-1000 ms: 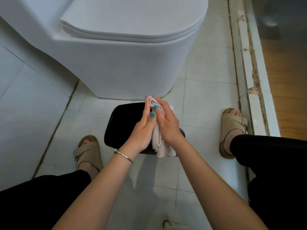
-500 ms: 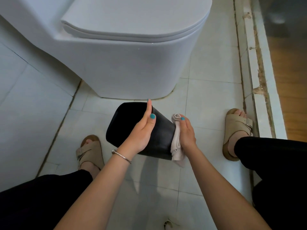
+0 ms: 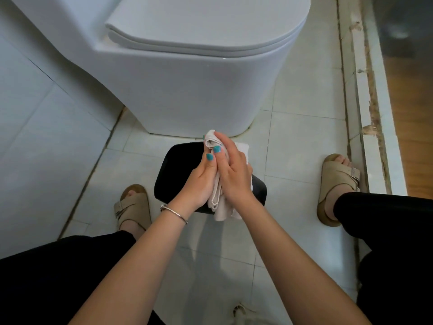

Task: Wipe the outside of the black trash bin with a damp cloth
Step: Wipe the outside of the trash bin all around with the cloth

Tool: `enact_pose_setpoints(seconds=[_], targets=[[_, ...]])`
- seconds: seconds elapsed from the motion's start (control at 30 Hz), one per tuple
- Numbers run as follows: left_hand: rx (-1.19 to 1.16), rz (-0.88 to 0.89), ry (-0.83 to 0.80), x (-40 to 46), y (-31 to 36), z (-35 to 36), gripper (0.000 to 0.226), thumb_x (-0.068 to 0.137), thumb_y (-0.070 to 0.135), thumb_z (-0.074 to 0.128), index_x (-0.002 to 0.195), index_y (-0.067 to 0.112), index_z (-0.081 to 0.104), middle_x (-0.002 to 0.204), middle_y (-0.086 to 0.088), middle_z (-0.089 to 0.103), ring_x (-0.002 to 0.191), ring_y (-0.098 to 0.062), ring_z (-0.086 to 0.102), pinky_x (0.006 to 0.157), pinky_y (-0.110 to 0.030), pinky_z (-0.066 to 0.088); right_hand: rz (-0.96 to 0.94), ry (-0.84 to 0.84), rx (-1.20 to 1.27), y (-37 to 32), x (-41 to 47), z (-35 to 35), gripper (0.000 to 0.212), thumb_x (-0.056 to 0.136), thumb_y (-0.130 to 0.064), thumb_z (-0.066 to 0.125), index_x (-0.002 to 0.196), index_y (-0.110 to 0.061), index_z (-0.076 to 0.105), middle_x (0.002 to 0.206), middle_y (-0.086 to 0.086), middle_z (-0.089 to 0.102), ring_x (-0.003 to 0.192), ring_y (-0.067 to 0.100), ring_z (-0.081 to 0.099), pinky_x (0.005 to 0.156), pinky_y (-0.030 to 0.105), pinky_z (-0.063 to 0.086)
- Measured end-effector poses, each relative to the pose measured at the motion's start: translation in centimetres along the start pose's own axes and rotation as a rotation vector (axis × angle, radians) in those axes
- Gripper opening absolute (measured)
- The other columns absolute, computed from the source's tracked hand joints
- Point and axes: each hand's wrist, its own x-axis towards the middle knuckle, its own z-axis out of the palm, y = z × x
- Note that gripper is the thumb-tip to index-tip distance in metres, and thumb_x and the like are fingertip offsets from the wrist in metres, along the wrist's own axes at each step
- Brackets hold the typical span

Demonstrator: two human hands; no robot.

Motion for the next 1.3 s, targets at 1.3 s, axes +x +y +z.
enact_pose_setpoints(seconds=[1.3], targets=[[-0.085,-0.249,0.287,1.9,1.1,-1.8,0.071,0.096,0.059,0.009,0.153,0.019,0.012,0.157,0.001,0.023,0.143,-0.016,0.022,0.112,-0.027,0.016,0.005,0.013,-0.142,4.1,-2.0,1.5,0.052,0.088,-0.031,0.038,0.136,-0.051,0.039,0.147,-0.02,0.038,0.142,0.0,0.02,0.116,0.041,0.016]])
